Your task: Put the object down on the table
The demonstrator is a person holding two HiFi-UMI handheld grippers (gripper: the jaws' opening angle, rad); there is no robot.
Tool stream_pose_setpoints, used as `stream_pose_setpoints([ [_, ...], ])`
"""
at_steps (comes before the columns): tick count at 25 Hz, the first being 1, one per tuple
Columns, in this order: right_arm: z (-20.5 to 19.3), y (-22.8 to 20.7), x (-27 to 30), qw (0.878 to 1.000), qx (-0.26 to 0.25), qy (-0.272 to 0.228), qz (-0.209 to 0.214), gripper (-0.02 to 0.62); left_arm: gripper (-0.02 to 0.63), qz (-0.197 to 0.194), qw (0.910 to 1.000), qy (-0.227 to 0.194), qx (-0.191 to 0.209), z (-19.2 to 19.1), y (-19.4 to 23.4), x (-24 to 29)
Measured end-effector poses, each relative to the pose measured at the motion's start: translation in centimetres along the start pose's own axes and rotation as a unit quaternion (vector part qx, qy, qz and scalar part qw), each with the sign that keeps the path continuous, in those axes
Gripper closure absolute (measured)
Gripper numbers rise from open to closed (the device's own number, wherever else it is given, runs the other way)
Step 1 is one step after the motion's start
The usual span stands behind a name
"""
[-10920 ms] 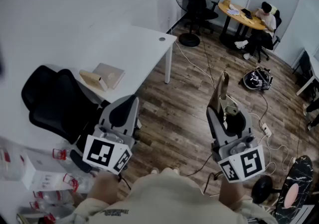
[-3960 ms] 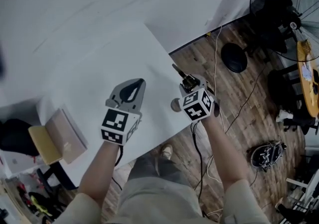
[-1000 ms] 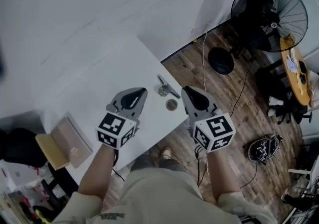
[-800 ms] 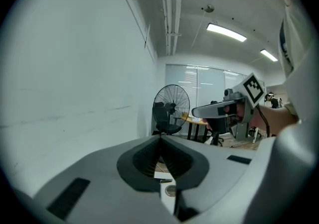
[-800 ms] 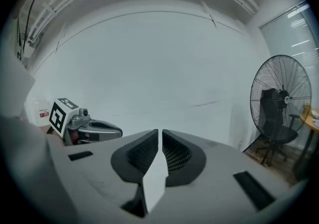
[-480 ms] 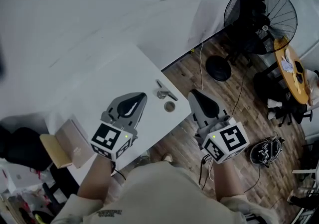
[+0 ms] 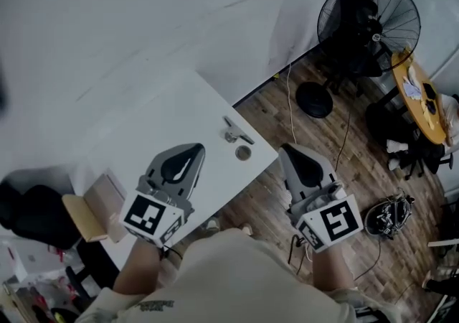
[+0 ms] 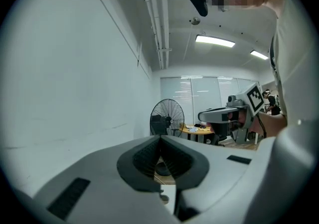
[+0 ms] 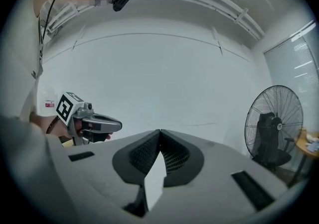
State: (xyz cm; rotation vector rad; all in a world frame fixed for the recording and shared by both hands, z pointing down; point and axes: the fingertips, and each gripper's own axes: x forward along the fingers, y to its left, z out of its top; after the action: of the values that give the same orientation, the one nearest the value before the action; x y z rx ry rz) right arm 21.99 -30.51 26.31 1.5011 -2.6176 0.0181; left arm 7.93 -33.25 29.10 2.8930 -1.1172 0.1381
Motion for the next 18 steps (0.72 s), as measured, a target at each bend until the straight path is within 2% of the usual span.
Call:
stream_pose_setpoints([
  [6,0.5,0.6,-1.2,0.998,0.061,-0.016,0.032,0.572,0.584,0.020,0.9983,0.027,0.047,0.3,-0.6,-1.2],
  [8,0.7,0.5,-1.3,0.998,0.059,-0.016,0.035,0.572,0.584,0.023,0.9982,0.029,0.047,0.4,-0.7,-1.6],
  [12,0.7,0.1,-1.1,0.999,0.025,-0.007,0.026,0.572,0.584,0.033,0.9986,0.018,0.038,0.7,-0.3,-1.9],
  [18,0.5,-0.3,-0.5,0.999,0.029,-0.005,0.028,0.572,0.584,0.028,0.9992,0.011,0.026,1.0,-0.2,-1.8],
])
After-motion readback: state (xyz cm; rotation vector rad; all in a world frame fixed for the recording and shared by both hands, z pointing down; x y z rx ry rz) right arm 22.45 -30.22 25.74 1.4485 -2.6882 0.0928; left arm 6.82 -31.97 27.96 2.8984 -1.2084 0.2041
